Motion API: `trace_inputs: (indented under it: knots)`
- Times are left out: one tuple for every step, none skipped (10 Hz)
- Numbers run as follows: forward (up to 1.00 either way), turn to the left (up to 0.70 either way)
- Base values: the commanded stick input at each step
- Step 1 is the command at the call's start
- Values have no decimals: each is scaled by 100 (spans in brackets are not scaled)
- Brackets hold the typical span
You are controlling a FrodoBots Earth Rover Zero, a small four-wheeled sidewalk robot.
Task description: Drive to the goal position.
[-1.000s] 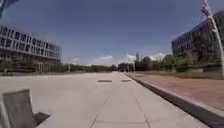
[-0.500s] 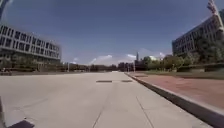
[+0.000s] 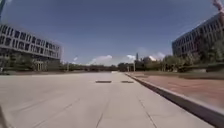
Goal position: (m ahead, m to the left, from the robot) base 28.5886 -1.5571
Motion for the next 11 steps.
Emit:
trace_inputs:
  knots:
    - [70,2]
    - [70,2]
    - [70,-8]
    - [70,-33]
    - [70,-33]
    - [70,-33]
    - [70,-33]
    - [70,-23]
    - [70,-6]
    - [70,2]
    - [70,2]
